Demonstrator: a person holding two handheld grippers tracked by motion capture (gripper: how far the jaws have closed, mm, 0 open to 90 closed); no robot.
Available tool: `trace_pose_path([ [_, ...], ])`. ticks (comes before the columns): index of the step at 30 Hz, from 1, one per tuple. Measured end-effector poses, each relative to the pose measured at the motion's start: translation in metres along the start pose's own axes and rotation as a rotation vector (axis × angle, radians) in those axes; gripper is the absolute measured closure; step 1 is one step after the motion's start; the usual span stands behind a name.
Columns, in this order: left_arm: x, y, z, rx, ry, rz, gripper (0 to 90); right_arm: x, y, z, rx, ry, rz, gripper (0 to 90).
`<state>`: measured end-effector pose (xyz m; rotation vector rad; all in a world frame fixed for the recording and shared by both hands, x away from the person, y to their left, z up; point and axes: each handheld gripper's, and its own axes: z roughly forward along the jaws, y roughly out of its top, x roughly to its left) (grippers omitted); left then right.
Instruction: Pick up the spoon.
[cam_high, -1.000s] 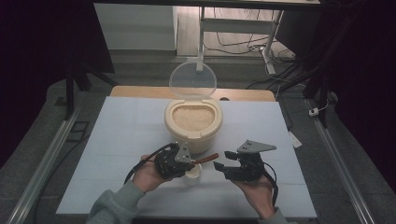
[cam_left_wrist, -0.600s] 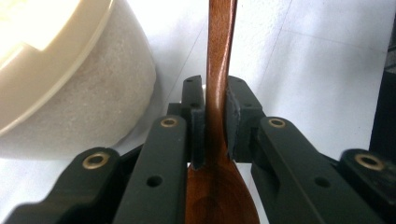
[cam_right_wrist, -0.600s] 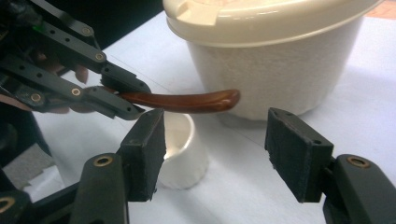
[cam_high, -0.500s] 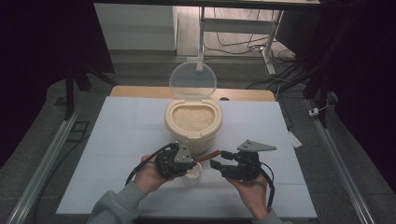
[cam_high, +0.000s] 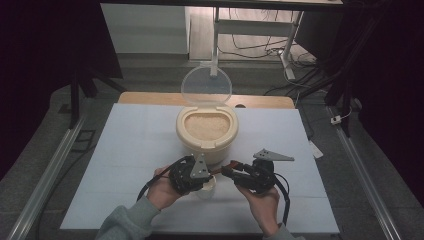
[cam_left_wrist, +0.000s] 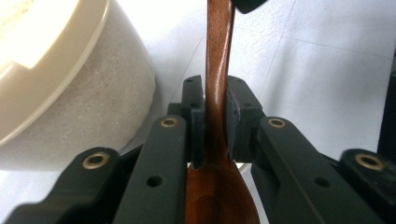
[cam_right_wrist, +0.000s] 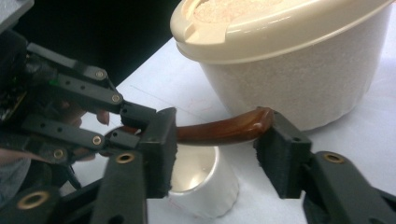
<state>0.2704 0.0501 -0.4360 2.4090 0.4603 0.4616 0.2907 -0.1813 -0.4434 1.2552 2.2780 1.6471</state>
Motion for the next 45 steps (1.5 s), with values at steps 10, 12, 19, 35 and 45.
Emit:
trace_pose_path([
  [10,-0.006,0.001,0.003,0.010,0.032,0.027,78.6,-0.002,-0.001,-0.001,-0.061,0.071,0.054,66.9],
  [12,-0.006,0.001,0.002,0.009,0.035,0.025,78.6,-0.003,-0.001,-0.001,-0.066,0.083,0.060,68.5],
  [19,-0.004,0.000,-0.002,-0.003,0.042,0.019,78.9,-0.004,0.001,-0.001,-0.110,0.204,0.080,80.7],
  [35,0.006,-0.014,-0.024,-0.138,0.009,-0.100,47.6,-0.006,0.008,-0.006,-0.177,0.257,0.026,82.9],
  [45,0.013,-0.053,-0.046,-0.217,0.007,-0.247,32.5,-0.013,0.013,-0.018,-0.215,0.242,0.009,82.8],
])
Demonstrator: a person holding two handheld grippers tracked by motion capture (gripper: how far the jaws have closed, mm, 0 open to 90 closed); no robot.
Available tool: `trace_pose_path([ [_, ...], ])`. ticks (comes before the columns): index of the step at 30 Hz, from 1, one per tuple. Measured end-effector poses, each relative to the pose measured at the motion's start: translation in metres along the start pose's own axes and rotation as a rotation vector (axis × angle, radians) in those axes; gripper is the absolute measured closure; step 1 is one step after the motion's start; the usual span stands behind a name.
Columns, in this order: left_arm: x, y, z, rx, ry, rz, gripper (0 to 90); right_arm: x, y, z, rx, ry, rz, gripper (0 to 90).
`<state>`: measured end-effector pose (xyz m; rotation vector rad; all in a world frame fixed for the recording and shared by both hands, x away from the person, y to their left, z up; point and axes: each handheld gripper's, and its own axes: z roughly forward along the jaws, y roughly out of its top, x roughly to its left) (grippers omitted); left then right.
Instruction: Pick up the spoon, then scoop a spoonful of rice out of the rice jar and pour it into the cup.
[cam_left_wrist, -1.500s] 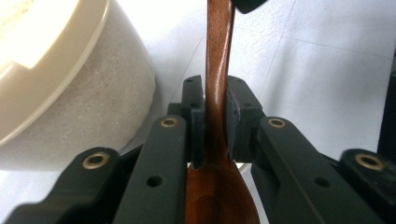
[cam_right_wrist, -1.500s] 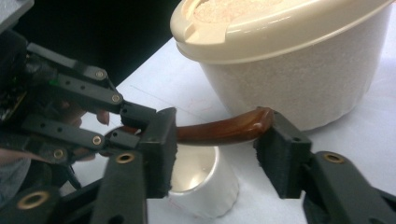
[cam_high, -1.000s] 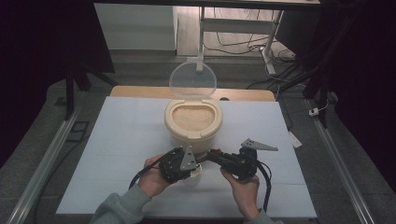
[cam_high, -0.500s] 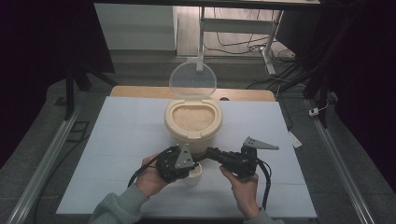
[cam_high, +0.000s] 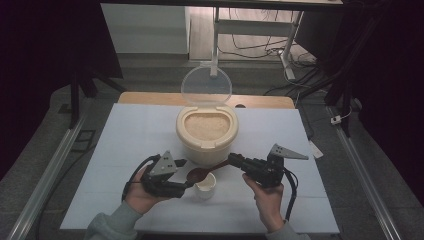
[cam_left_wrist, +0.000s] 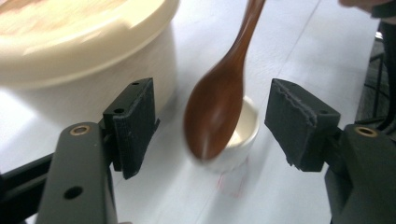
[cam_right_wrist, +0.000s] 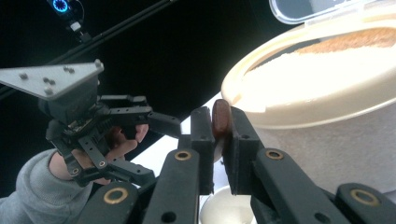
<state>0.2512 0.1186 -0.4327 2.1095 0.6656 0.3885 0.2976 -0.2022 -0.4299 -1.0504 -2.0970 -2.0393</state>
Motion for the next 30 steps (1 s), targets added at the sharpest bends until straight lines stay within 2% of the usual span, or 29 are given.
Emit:
trace_pose_path([
  [4,0.008,-0.021,-0.011,0.008,0.022,-0.042,31.1,-0.002,0.002,-0.005,-0.014,-0.011,-0.006,82.9],
  [5,0.013,-0.033,-0.015,0.009,0.027,-0.069,31.0,-0.002,0.003,-0.007,-0.015,-0.014,-0.009,82.9],
  [6,0.013,-0.033,-0.015,0.009,0.027,-0.069,30.9,-0.003,0.003,-0.008,-0.016,-0.017,-0.010,82.9],
  [9,0.021,-0.052,-0.020,0.016,0.045,-0.100,30.4,-0.005,0.005,-0.011,-0.024,-0.020,-0.009,82.9],
  [10,0.027,-0.064,-0.022,0.020,0.057,-0.127,30.1,-0.005,0.005,-0.012,-0.026,-0.021,-0.010,82.9],
  [11,0.027,-0.064,-0.022,0.020,0.057,-0.127,29.8,-0.006,0.006,-0.012,-0.028,-0.022,-0.009,82.9],
  [17,0.042,-0.094,-0.030,0.018,0.092,-0.187,28.6,-0.006,0.009,-0.016,-0.030,-0.031,-0.029,82.9],
  [22,0.053,-0.107,-0.036,0.029,0.124,-0.222,28.0,-0.006,0.012,-0.021,-0.039,-0.035,-0.037,82.9],
  [26,0.056,-0.110,-0.038,0.025,0.134,-0.234,27.6,-0.005,0.015,-0.024,-0.053,-0.033,-0.039,82.9],
  [30,0.055,-0.111,-0.039,0.029,0.140,-0.231,27.0,-0.004,0.020,-0.028,-0.078,-0.025,-0.034,82.9],
])
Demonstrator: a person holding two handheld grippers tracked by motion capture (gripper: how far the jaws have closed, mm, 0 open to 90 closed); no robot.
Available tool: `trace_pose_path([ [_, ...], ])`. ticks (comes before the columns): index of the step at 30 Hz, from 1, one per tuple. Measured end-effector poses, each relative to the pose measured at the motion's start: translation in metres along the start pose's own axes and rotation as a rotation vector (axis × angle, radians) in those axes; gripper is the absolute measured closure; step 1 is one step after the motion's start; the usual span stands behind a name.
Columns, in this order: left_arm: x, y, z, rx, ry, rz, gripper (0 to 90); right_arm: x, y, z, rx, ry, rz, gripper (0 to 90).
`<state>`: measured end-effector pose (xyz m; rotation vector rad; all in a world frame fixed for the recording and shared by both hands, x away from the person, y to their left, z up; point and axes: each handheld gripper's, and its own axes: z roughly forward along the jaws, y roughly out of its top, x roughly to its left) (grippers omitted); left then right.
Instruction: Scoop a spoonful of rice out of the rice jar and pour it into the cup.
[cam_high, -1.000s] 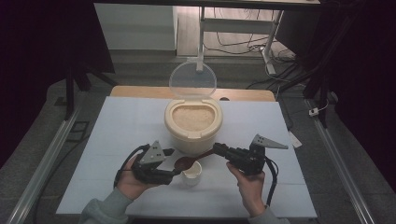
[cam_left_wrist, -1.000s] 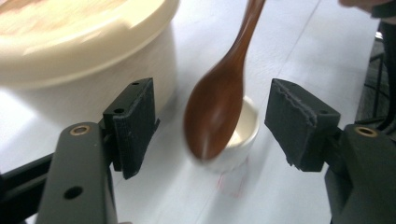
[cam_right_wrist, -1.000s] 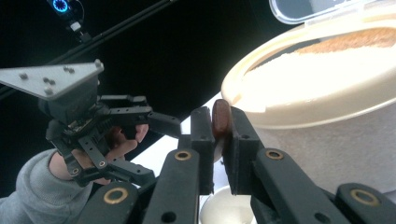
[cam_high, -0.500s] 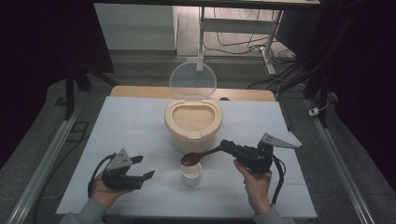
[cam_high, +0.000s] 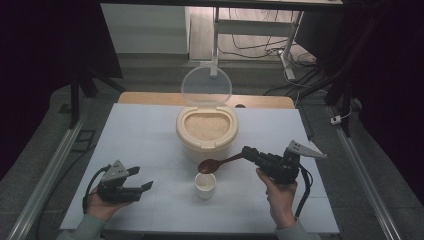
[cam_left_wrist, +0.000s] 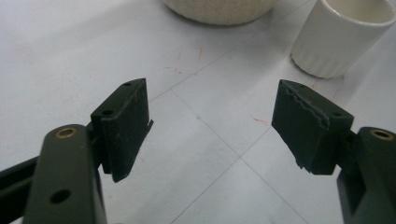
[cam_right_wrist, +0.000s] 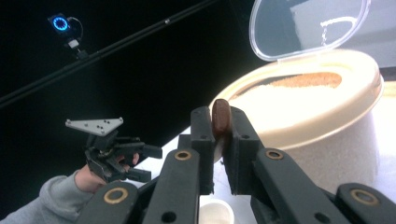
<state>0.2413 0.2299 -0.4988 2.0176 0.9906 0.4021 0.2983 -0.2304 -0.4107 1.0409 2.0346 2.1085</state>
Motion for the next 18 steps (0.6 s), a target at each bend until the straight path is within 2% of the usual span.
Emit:
trace_pose_path([
  [4,0.002,-0.002,0.000,0.007,0.001,-0.014,26.6,0.002,0.008,-0.005,-0.028,-0.005,-0.016,82.9],
  [11,0.000,-0.001,0.004,0.028,-0.003,-0.013,24.4,-0.002,0.028,-0.007,-0.074,-0.035,-0.027,82.9],
  [13,0.000,-0.002,0.005,0.035,-0.002,-0.010,24.0,-0.003,0.037,-0.004,-0.080,-0.066,-0.050,82.9],
  [14,0.000,-0.002,0.005,0.035,-0.002,-0.010,24.0,-0.003,0.037,-0.004,-0.080,-0.066,-0.050,82.9],
  [16,0.000,-0.002,0.005,0.033,0.005,-0.008,24.0,-0.007,0.050,0.002,-0.088,-0.119,-0.081,82.9],
  [18,0.001,-0.003,0.005,0.031,0.006,-0.014,24.1,-0.008,0.054,0.004,-0.092,-0.133,-0.083,82.9],
])
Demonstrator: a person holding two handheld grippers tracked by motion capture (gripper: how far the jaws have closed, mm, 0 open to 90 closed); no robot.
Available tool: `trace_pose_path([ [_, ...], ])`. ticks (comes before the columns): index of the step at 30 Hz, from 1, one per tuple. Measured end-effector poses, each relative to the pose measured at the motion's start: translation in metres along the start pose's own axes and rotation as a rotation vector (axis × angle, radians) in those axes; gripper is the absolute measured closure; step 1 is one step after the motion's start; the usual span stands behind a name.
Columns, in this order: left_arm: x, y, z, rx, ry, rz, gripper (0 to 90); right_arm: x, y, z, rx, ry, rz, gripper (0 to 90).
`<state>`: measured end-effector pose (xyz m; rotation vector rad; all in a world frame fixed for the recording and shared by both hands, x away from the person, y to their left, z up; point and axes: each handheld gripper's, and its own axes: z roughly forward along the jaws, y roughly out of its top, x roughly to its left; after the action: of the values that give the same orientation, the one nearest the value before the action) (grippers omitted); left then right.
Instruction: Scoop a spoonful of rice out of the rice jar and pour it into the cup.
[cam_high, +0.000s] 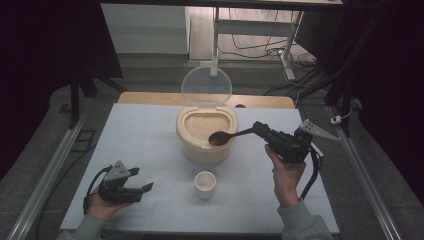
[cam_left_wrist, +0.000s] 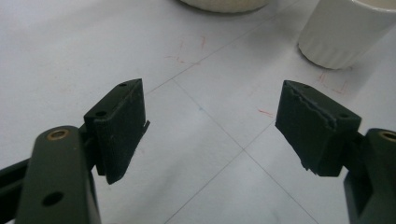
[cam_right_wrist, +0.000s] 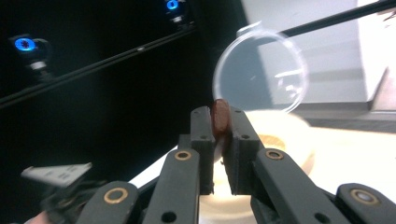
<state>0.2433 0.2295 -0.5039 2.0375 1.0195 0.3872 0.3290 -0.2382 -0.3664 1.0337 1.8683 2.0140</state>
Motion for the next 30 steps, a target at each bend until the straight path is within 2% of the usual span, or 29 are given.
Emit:
trace_pose_path([
  [3,0.001,-0.001,0.001,0.004,-0.002,-0.003,24.1,-0.007,0.011,0.015,0.012,-0.054,-0.024,82.9],
  [6,0.001,-0.001,0.001,0.005,-0.005,-0.001,24.2,-0.011,0.014,0.023,0.018,-0.080,-0.040,82.9],
  [7,0.001,-0.001,0.001,0.007,-0.006,0.001,24.2,-0.013,0.016,0.031,0.020,-0.112,-0.068,82.9],
  [10,0.001,-0.001,0.002,0.009,-0.008,0.002,24.1,-0.014,0.019,0.039,0.024,-0.140,-0.095,82.9],
  [11,0.001,-0.001,0.002,0.010,-0.010,0.002,24.1,-0.012,0.020,0.047,0.038,-0.162,-0.131,82.9],
  [12,0.001,-0.001,0.002,0.010,-0.010,0.002,24.2,-0.011,0.021,0.050,0.043,-0.173,-0.151,82.9],
  [13,0.001,-0.001,0.002,0.011,-0.011,0.001,24.2,-0.011,0.021,0.050,0.043,-0.173,-0.151,82.9],
  [15,0.001,-0.001,0.003,0.010,-0.009,0.003,24.2,-0.007,0.022,0.057,0.056,-0.207,-0.205,82.9],
  [19,0.001,-0.001,0.002,0.006,-0.007,0.005,24.3,-0.004,0.022,0.062,0.069,-0.226,-0.242,82.9],
  [20,0.001,-0.001,0.002,0.007,-0.007,0.005,24.3,-0.003,0.021,0.064,0.085,-0.242,-0.274,82.9],
  [23,0.001,-0.002,0.003,0.009,-0.008,0.004,24.3,-0.002,0.020,0.066,0.102,-0.260,-0.304,82.9],
  [24,0.001,-0.001,0.003,0.006,-0.006,0.005,24.5,0.000,0.017,0.068,0.125,-0.280,-0.337,82.9],
  [25,0.000,-0.001,0.003,0.004,-0.003,0.005,24.5,0.001,0.016,0.070,0.132,-0.290,-0.335,83.0],
  [29,0.000,-0.001,0.002,-0.001,0.000,0.013,24.6,0.000,0.011,0.075,0.157,-0.281,-0.301,83.0],
  [30,0.000,-0.001,0.002,-0.001,0.001,0.010,24.7,-0.002,0.010,0.076,0.160,-0.278,-0.277,83.0],
])
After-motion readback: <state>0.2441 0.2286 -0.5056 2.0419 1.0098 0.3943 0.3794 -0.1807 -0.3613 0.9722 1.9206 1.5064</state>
